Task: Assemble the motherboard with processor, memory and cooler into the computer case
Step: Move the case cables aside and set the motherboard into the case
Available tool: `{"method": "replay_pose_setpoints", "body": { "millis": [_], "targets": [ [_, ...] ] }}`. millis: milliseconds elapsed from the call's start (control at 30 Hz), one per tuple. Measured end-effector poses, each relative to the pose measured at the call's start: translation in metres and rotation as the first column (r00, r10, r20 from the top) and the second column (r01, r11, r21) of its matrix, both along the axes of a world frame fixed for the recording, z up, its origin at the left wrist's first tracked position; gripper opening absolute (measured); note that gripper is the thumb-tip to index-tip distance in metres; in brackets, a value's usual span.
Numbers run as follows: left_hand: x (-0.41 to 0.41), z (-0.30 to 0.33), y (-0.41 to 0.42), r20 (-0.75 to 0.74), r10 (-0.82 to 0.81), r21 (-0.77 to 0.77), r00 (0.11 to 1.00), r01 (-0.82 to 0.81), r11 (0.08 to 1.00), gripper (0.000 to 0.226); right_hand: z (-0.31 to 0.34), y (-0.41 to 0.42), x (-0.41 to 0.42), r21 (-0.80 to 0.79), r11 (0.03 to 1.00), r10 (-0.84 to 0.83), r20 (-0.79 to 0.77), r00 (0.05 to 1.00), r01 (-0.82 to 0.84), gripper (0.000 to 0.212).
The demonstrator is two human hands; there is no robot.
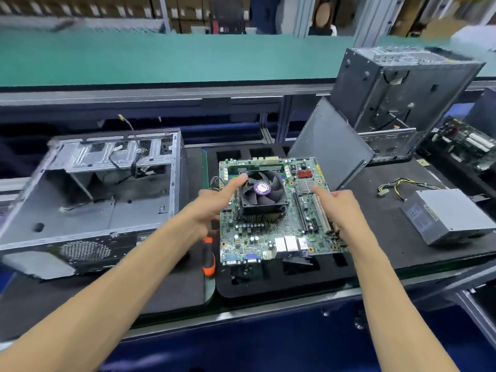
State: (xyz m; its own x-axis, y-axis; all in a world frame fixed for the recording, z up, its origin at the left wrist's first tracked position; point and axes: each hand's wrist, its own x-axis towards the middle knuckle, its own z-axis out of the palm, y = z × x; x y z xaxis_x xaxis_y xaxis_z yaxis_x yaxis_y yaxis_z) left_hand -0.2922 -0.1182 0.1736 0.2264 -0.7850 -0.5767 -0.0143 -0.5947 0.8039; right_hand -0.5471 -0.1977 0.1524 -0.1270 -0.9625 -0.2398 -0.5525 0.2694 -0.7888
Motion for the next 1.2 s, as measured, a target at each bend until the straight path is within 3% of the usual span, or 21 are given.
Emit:
{"method": "replay_pose_setpoints", "body": {
  "millis": [267, 433, 533, 700, 1067, 1200],
  "targets": [
    [0.109, 0.038, 0.041, -0.003, 0.131, -0.113, 0.991, -0.131, 0.985, 0.151, 0.034, 0.007, 0.119, -0.059, 0.967, 0.25, -0.004, 0.968, -0.249, 0.055],
    [0.181, 0.044, 0.072, -0.002, 0.211, -0.126, 0.978, -0.209, 0.97, 0.163, 0.031, 0.021, 0.205, 0.008, 0.936, 0.35, -0.116, 0.93, -0.351, 0.045],
    [0.225, 0.041, 0.089, -0.004, 0.24, -0.111, 0.971, -0.239, 0.965, 0.16, 0.022, 0.032, 0.251, 0.033, 0.916, 0.398, -0.188, 0.898, -0.399, 0.058],
    [0.289, 0.04, 0.108, -0.026, 0.239, -0.124, 0.971, -0.24, 0.963, 0.156, 0.012, 0.056, 0.314, 0.063, 0.879, 0.472, -0.257, 0.844, -0.472, 0.056],
    [0.344, 0.012, 0.108, -0.058, 0.202, -0.037, 0.978, -0.204, 0.978, 0.146, 0.01, 0.067, 0.362, 0.118, 0.879, 0.469, -0.392, 0.792, -0.462, 0.061],
    [0.346, 0.003, 0.099, -0.046, 0.201, 0.004, 0.978, -0.201, 0.98, 0.13, 0.02, 0.069, 0.365, 0.155, 0.864, 0.497, -0.427, 0.756, -0.48, 0.069]
  ]
}}
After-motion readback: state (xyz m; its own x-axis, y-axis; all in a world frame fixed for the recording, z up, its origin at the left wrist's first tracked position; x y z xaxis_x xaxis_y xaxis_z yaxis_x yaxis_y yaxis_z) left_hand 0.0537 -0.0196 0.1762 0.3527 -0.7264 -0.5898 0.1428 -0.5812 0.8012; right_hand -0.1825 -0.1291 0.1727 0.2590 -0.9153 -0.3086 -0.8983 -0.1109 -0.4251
